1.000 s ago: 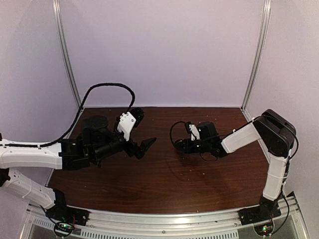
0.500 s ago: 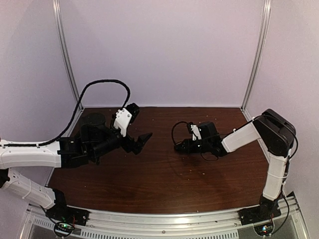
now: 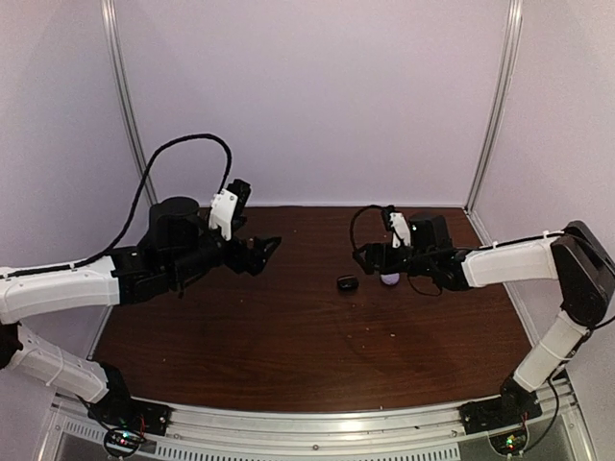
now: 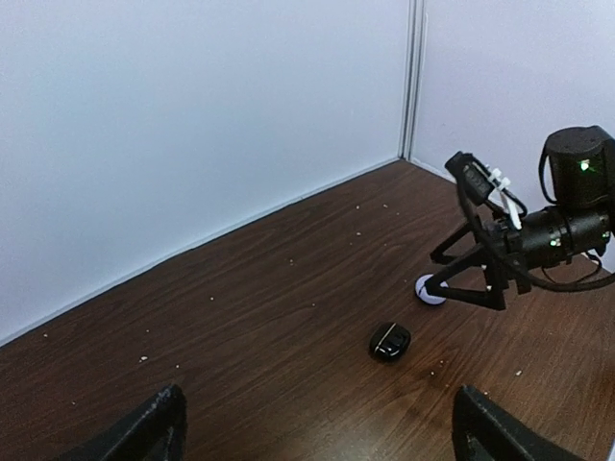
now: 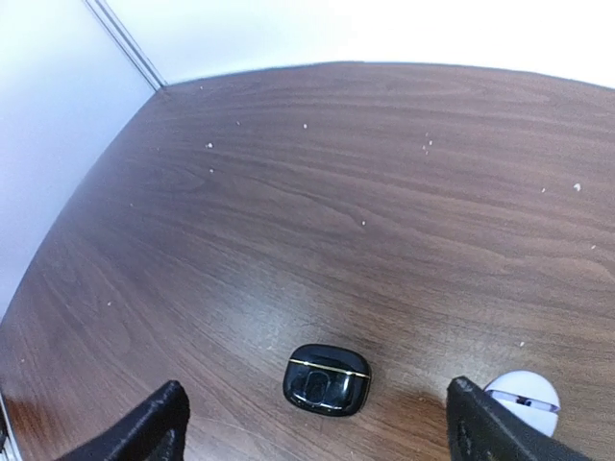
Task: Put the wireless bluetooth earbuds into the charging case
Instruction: Reset both arms
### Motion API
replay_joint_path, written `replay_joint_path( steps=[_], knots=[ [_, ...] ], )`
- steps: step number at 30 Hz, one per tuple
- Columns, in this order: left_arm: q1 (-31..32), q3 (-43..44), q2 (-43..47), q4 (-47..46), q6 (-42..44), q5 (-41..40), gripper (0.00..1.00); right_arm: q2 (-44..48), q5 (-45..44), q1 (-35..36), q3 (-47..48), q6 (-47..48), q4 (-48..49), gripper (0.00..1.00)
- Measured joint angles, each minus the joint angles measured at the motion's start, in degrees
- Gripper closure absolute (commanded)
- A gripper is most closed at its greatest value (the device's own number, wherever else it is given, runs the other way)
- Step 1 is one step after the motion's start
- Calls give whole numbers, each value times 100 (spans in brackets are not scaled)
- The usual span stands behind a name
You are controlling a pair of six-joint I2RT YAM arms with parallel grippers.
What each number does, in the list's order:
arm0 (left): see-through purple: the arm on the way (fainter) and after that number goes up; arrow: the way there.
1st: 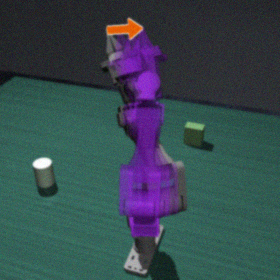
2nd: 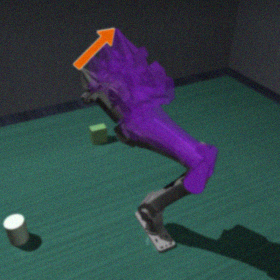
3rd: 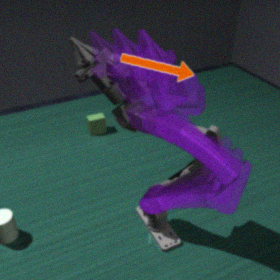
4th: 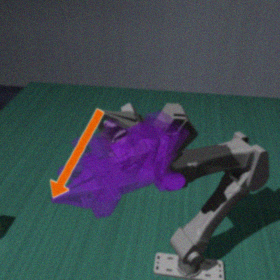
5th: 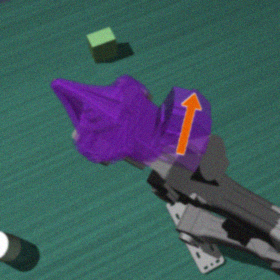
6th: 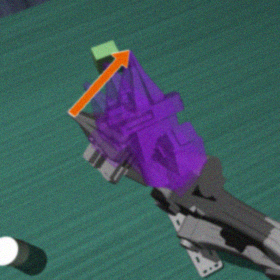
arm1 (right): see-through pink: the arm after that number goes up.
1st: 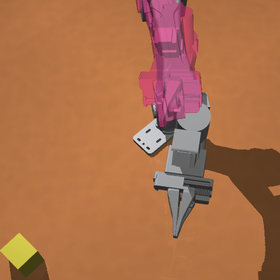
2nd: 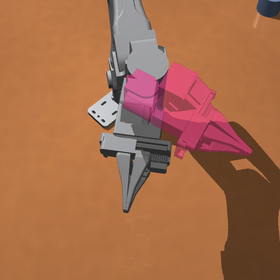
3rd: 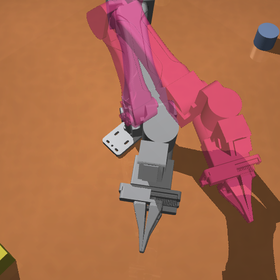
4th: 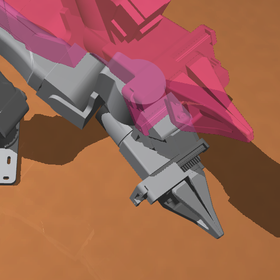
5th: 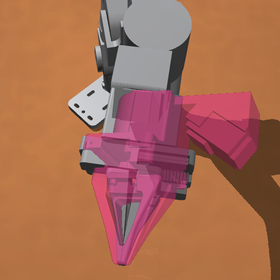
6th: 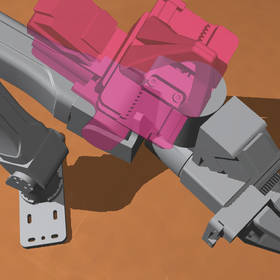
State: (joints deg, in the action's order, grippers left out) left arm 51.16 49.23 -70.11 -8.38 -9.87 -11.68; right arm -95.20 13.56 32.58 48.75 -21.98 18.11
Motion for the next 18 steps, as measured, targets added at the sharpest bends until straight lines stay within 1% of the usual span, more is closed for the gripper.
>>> replay_joint_path(
  steps=[2, 6, 13, 18],
  knots=[
    [-181, 22, -37, 37, -162, 203, 2, 411, -72, -15, -92, 114, -81, 0],
    [-743, 24, -131, 142, -560, 756, 2, 1239, -243, -63, -232, 258, -225, 0],
    [-1641, 0, -326, 243, -1126, 1519, 2, 2599, -979, -90, -560, 317, -619, 0],
    [-2120, -450, -352, 160, -1526, 1827, 2, 3381, -1432, -96, -1198, 214, -664, 0]
  ],
)
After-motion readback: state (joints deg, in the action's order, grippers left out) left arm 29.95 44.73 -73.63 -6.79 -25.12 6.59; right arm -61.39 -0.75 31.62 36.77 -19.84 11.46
